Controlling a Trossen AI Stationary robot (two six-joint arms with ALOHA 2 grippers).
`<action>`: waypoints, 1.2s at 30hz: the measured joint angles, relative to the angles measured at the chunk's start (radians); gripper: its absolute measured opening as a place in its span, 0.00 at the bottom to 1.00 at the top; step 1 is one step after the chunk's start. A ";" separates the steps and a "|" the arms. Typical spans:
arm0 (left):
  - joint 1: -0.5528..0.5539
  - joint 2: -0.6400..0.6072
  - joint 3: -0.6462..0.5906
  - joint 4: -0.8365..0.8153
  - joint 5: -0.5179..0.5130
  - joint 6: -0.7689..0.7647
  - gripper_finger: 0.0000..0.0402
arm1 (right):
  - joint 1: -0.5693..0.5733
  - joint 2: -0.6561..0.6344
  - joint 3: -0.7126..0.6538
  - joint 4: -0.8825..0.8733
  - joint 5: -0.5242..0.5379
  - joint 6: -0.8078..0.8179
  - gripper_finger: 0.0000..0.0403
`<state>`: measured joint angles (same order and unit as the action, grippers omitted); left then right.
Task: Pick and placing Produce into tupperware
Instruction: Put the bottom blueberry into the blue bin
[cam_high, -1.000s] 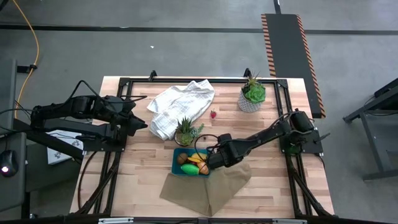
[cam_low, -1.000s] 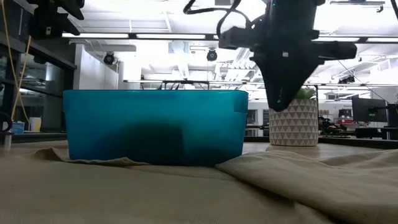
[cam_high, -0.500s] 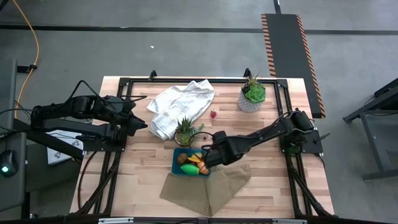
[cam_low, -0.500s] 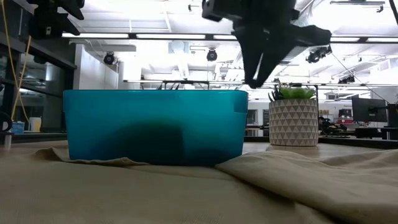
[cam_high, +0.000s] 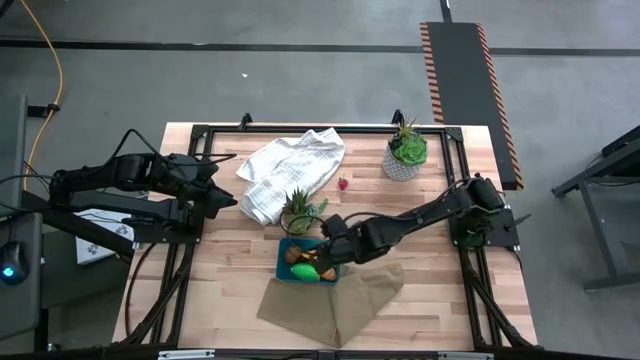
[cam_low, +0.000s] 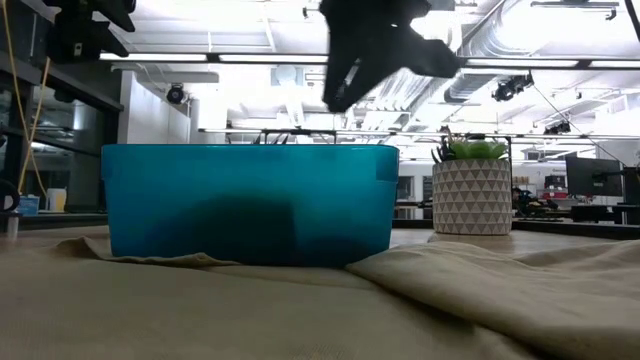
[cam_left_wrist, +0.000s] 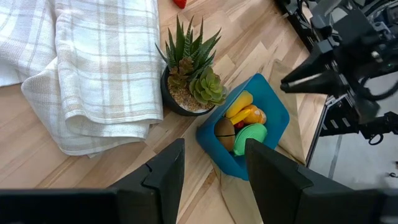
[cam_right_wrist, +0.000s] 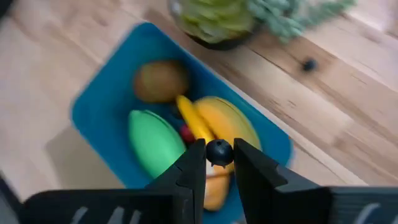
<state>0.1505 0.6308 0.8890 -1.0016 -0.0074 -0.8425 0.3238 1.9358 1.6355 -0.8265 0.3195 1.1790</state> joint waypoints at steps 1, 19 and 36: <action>0.000 0.000 0.000 0.000 0.000 0.000 0.39 | -0.005 0.000 0.000 0.026 -0.008 -0.024 0.16; 0.000 0.000 0.000 0.003 0.000 -0.001 0.39 | -0.023 0.065 0.000 0.212 -0.116 -0.216 0.16; 0.000 0.000 0.000 0.003 0.026 -0.026 0.39 | -0.023 0.108 0.000 0.267 -0.181 -0.235 0.16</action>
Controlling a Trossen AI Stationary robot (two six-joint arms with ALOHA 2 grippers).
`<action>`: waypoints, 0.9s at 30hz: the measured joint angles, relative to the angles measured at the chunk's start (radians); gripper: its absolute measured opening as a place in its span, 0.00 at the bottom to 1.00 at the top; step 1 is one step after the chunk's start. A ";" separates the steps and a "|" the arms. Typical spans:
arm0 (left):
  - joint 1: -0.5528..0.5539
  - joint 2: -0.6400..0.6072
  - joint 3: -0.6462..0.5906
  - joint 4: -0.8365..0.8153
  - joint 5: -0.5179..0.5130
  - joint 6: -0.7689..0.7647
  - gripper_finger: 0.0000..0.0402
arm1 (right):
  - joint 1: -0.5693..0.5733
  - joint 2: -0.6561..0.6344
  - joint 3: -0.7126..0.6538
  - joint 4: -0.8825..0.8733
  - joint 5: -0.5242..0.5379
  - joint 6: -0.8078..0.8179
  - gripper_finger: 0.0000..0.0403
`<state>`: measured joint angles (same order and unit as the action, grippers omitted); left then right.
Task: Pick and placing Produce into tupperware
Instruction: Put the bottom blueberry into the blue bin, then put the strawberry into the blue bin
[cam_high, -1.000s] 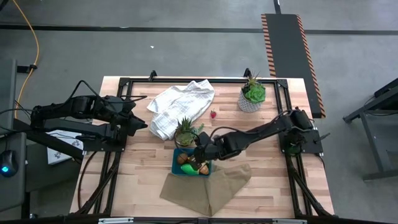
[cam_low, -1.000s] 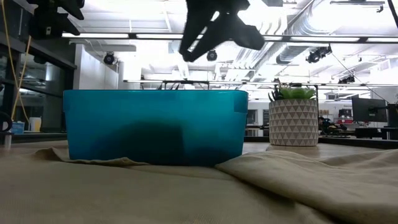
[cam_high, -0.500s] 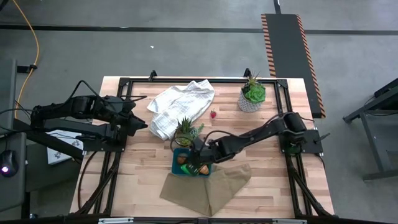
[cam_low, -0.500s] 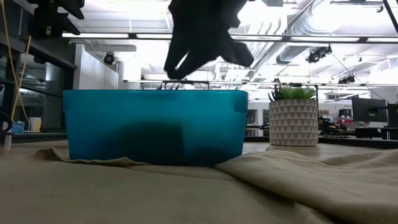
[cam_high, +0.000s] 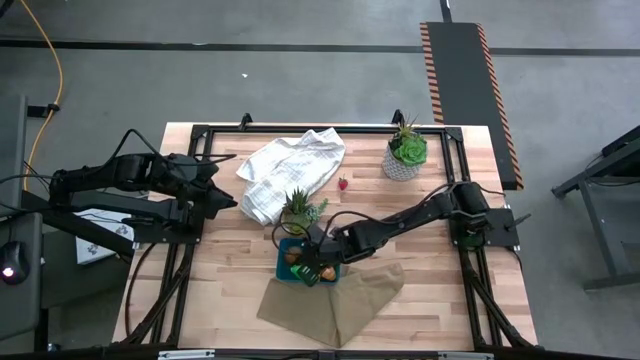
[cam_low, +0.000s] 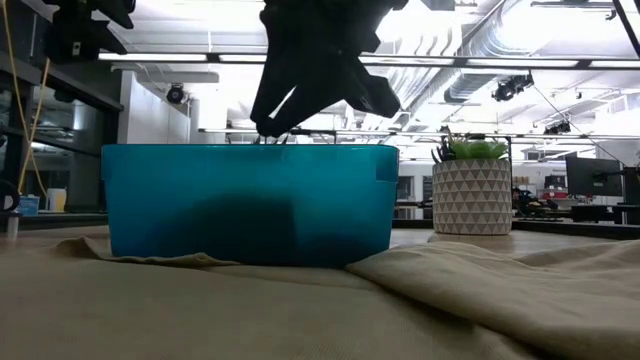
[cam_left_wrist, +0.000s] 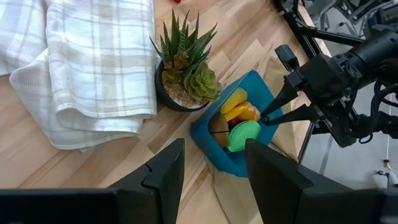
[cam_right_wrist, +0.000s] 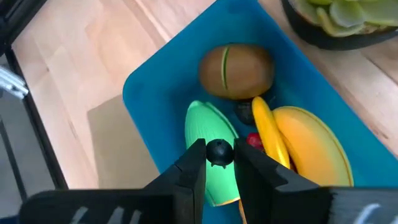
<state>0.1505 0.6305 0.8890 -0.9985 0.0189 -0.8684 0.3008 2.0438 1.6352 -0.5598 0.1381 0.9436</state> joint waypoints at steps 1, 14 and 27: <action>0.000 0.000 0.000 0.000 0.000 -0.001 0.39 | 0.000 0.000 0.000 0.000 -0.001 -0.002 0.16; 0.000 0.000 0.000 0.000 0.000 -0.003 0.39 | 0.000 0.000 0.000 0.006 0.029 0.012 0.25; 0.000 0.000 0.000 0.000 0.000 -0.030 0.39 | -0.090 -0.143 0.000 -0.030 0.150 -0.028 0.25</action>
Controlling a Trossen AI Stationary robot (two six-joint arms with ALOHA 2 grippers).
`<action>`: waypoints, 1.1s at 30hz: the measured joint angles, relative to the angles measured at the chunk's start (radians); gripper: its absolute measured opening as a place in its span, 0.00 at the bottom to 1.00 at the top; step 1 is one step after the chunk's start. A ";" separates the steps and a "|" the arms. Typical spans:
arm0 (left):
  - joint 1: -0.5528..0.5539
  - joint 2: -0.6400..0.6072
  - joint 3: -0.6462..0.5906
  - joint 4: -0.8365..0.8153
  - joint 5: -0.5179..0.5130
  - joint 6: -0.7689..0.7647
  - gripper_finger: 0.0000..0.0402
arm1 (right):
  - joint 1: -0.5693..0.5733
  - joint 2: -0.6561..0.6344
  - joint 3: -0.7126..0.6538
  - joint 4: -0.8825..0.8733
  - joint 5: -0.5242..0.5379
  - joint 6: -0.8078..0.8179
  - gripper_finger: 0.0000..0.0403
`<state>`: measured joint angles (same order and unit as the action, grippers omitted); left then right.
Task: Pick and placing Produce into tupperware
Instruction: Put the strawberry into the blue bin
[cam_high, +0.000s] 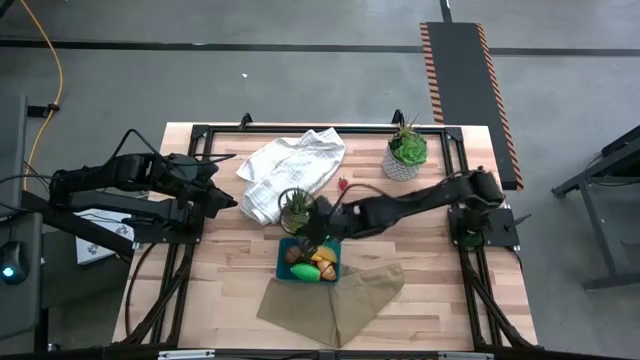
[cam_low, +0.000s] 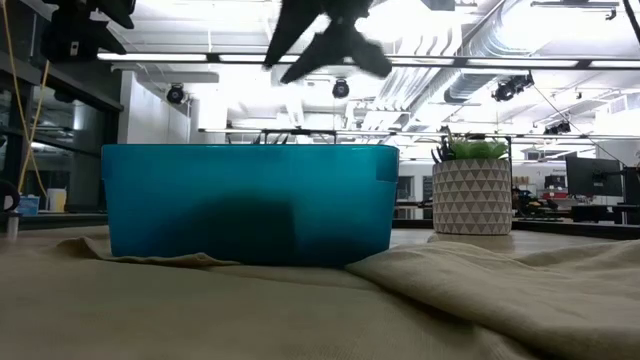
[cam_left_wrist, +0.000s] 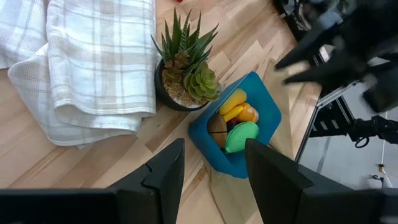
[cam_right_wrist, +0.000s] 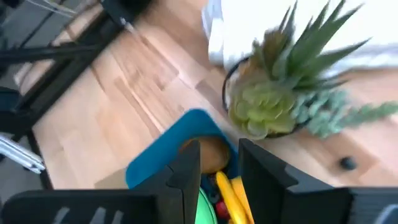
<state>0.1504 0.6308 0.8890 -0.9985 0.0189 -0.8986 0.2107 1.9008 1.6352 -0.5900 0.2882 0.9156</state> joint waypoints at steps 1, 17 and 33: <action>0.000 0.000 0.000 0.000 0.000 0.000 0.39 | -0.008 -0.022 0.000 -0.026 0.011 -0.006 0.25; 0.000 0.007 0.000 -0.007 -0.011 0.001 0.39 | -0.199 -0.154 0.001 -0.498 0.134 0.252 0.27; 0.000 0.015 0.000 -0.007 -0.011 0.001 0.39 | -0.424 0.046 0.000 -0.433 0.025 0.149 0.48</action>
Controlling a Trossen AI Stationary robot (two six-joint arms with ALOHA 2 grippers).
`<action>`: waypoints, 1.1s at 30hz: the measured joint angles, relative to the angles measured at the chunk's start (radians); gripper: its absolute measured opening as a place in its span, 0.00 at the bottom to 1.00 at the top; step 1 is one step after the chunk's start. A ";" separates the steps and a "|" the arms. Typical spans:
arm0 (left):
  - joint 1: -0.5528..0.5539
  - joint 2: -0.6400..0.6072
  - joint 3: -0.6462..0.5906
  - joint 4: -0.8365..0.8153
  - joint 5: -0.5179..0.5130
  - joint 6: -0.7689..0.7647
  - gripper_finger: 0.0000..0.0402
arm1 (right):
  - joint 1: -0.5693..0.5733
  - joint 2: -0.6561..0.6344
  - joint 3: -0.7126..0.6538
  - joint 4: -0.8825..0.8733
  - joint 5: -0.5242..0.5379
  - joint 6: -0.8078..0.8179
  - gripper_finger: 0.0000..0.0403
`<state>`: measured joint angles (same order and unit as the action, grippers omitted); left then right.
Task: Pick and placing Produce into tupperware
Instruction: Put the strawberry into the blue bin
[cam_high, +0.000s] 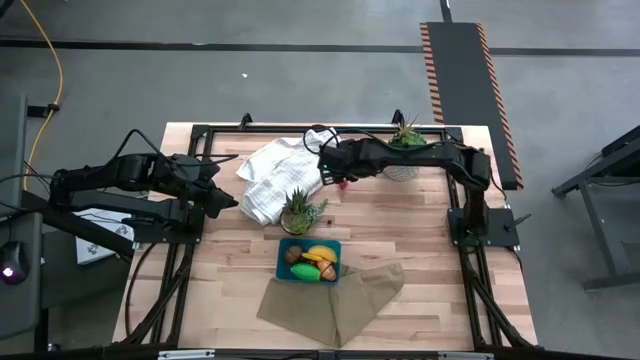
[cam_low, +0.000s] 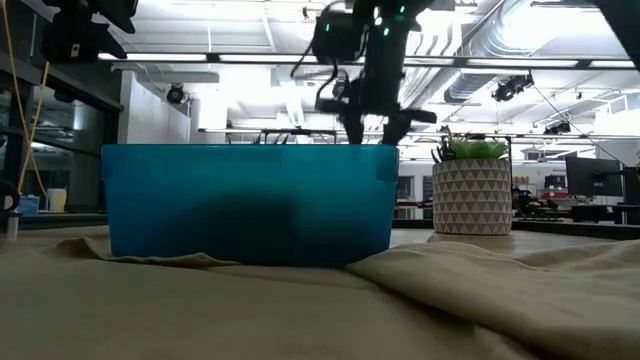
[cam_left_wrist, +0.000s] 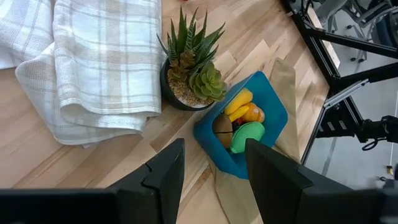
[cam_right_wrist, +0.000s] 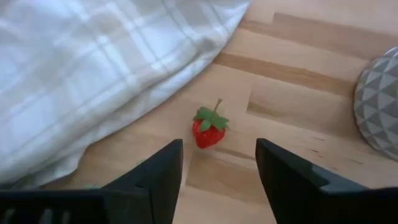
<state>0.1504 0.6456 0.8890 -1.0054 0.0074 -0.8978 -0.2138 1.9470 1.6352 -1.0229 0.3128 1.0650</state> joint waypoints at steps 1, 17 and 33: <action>0.000 0.000 0.000 0.000 0.000 0.000 0.39 | -0.009 0.013 0.000 0.005 -0.008 0.000 0.49; 0.000 0.000 0.000 -0.001 0.019 0.000 0.39 | -0.055 0.142 0.000 0.081 -0.128 0.011 0.54; 0.000 0.000 0.000 -0.068 0.035 0.003 0.39 | -0.080 0.143 -0.081 0.187 -0.179 0.048 0.54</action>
<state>0.1505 0.6454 0.8890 -1.0736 0.0422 -0.8951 -0.2935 2.0899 1.5542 -0.8359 0.1334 1.1127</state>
